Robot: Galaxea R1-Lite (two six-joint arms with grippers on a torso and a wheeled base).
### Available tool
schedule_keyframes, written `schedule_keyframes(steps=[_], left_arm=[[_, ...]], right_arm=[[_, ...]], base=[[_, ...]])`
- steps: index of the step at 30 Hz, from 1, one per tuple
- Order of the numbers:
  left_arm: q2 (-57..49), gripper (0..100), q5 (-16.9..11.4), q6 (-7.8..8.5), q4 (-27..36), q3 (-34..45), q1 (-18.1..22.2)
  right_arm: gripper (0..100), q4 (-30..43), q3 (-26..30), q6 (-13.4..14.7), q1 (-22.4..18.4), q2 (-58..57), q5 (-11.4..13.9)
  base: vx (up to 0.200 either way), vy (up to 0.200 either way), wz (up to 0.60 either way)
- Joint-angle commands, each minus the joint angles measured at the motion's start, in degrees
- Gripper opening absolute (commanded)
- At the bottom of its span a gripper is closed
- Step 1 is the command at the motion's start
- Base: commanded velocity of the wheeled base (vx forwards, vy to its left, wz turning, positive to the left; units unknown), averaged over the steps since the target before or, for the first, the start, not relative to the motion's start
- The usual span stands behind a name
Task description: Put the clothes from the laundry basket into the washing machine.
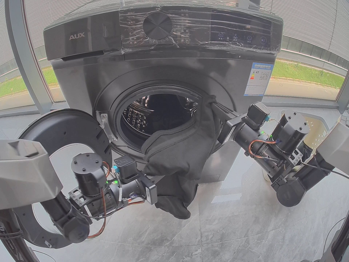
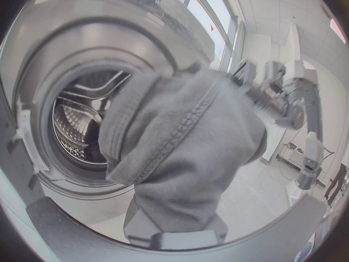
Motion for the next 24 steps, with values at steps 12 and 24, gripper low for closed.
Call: schedule_keyframes(steps=[12,24], left_arm=[[-12.4,0,-0.6,0.16,-0.1,6.4,0.0],[-13.1,0,5.5,-0.02,-0.1,7.4,0.3]], right_arm=[[0,-0.8,12.0,-0.2,1.1,3.8,2.0],[100,-0.7,28.2,-2.0,1.6,-1.7,3.2]], base=[[0.0,0.0,0.0],[0.0,0.0,0.0]])
